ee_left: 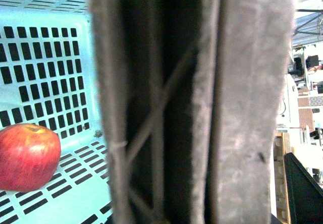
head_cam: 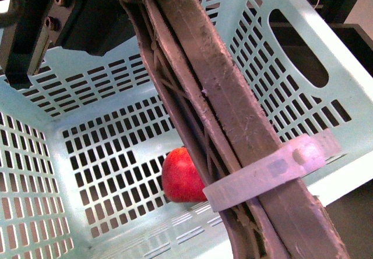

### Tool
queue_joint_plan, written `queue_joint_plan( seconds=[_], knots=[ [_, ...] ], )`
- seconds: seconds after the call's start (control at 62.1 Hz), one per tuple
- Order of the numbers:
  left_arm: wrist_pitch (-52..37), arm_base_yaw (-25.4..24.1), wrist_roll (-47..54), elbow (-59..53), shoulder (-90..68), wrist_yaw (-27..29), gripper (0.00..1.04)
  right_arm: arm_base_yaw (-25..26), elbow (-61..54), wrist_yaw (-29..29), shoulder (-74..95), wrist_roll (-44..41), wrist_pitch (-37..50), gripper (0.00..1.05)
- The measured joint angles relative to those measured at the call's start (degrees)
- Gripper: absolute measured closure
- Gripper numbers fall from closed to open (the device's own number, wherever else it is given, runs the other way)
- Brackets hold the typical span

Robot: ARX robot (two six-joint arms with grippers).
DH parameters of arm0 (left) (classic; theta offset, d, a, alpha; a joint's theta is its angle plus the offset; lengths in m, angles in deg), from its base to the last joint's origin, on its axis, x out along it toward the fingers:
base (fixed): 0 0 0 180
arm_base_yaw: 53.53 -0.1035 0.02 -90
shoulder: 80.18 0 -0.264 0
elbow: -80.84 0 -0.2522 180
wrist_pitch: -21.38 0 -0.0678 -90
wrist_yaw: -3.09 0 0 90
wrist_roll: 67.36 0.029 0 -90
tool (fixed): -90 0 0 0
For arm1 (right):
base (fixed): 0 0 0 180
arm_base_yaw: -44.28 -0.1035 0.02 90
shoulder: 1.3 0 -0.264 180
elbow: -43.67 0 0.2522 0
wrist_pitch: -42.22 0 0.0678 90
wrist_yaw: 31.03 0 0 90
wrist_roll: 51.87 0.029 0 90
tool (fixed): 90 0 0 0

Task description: Pick apple with right arm and hold basket with left

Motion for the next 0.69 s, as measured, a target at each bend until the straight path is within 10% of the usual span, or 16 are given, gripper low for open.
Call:
queue_joint_plan(
  seconds=[0.258,0.58,0.693],
  knots=[
    [0.0,-0.09,-0.31,0.0,0.0,0.35,0.91,2.36,-10.47,-1.99,-3.98,-3.89,21.79,0.39],
    [0.0,-0.07,-0.24,0.0,0.0,0.04,0.91,2.45,-18.08,-2.1,-12.46,-4.92,21.27,1.02],
    [0.0,-0.07,-0.2,0.0,0.0,0.24,0.91,2.45,-19.76,-2.1,-15.19,-5.11,20.0,1.03]
  ],
)
